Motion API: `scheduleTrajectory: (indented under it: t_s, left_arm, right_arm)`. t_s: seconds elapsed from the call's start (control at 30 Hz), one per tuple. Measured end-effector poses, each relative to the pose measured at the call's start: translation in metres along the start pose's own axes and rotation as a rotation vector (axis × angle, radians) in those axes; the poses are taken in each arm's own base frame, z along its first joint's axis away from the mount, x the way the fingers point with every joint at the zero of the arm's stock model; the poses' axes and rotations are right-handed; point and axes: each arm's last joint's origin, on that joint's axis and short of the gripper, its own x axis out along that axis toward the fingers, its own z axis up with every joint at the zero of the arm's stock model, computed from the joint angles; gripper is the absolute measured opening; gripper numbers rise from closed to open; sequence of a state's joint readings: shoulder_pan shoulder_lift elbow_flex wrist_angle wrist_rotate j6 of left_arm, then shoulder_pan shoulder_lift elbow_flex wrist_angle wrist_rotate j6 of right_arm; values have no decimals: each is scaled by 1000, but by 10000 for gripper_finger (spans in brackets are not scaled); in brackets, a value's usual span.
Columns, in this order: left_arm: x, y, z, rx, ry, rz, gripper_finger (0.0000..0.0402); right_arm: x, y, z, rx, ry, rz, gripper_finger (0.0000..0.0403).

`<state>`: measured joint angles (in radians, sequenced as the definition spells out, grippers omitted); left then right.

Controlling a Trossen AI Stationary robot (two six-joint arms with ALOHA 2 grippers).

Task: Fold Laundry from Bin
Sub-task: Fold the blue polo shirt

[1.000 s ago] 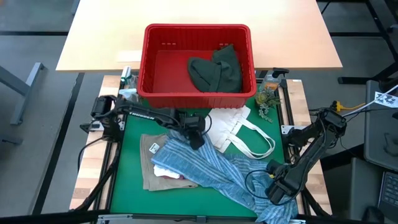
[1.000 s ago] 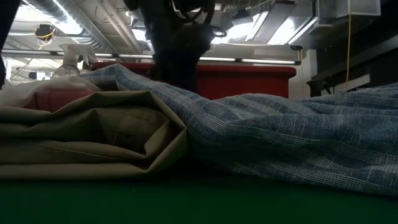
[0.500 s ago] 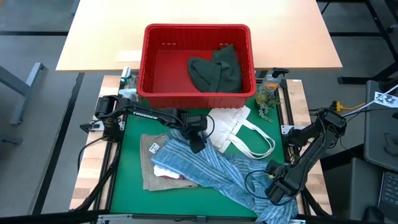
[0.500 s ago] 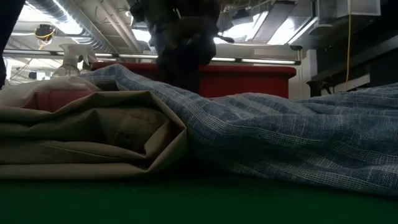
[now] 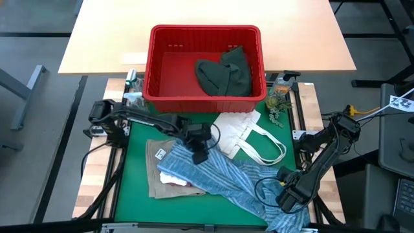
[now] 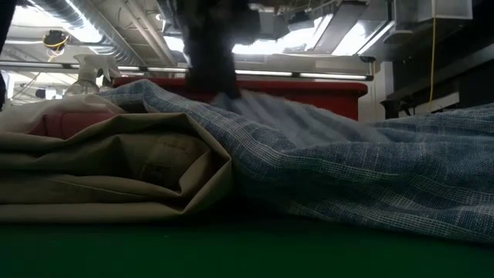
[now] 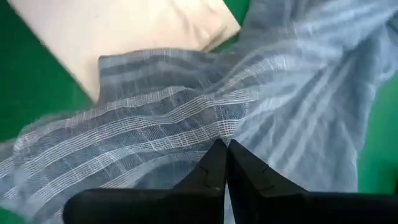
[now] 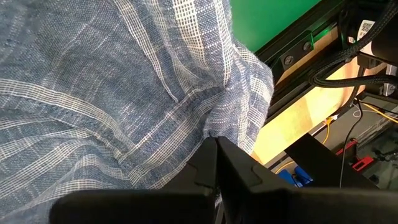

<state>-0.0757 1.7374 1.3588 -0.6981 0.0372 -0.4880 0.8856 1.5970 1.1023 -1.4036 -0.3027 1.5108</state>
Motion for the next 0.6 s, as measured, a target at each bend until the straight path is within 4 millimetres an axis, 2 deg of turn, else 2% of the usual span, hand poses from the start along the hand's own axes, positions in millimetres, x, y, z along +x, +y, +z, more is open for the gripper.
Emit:
scheduleTrajectory:
  t_s: [0.2, 0.4, 0.6]
  left_arm:
    - [-32, -24, -30, 39, 42, 67, 1]
    - [-34, -60, -64, 104, 108, 65, 1]
    - [-35, -88, -93, 205, 86, 107, 0]
  right_arm:
    - [0, 0, 0, 1, 0, 0, 7]
    - [0, 0, 0, 1, 0, 0, 7]
    - [0, 0, 0, 1, 3, 0, 7]
